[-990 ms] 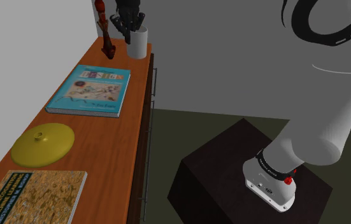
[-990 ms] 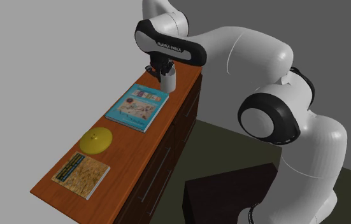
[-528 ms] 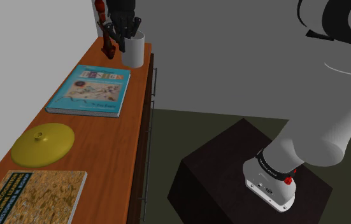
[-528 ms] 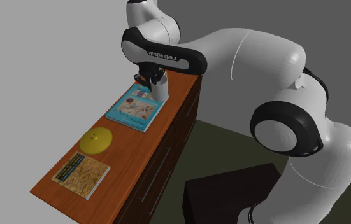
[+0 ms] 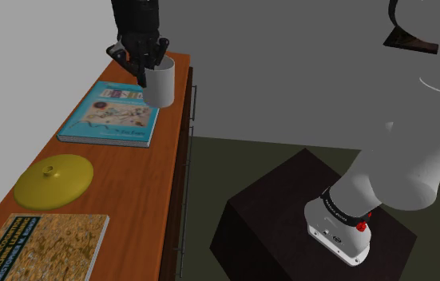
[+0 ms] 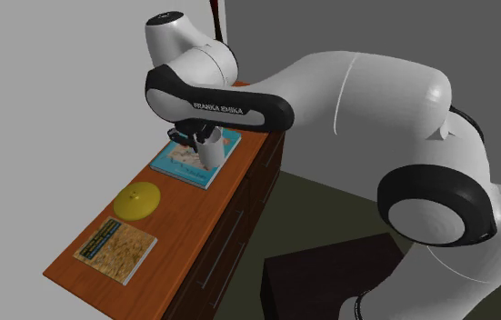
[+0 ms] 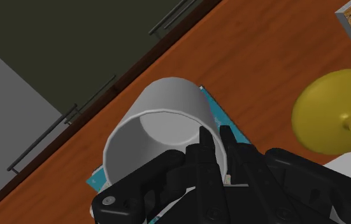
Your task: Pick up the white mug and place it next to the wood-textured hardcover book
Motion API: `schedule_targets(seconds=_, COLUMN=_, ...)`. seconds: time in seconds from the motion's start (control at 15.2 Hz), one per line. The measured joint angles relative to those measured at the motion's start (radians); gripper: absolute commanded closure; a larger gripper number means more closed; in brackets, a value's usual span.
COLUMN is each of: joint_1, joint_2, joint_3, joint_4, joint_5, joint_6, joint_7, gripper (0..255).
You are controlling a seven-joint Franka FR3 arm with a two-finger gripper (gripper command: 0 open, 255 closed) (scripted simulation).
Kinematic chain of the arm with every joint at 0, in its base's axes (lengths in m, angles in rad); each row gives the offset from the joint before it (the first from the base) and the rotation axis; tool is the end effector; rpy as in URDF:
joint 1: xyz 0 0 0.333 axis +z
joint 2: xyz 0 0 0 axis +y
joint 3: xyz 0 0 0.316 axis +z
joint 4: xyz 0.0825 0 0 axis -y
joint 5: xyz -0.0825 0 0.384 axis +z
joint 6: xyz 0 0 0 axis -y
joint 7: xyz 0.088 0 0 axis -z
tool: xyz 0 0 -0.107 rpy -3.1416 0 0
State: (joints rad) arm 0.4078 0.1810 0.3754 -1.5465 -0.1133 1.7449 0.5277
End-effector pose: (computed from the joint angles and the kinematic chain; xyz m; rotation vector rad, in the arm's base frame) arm 0.4573 0.4156 0.5522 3.0948 0.4154 0.0810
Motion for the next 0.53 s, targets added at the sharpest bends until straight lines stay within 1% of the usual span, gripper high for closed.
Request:
schedule_targets(seconds=0.26, joint_1=0.052, joint_2=-0.019, joint_3=0.036, joint_4=-0.023, joint_5=-0.001, joint_6=-0.001, joint_7=0.09, gripper=255)
schedule_targets(seconds=0.53, joint_1=0.103, joint_2=-0.017, joint_3=0.07, joint_4=-0.022, joint_5=-0.009, joint_6=-0.007, joint_7=0.175, gripper=255)
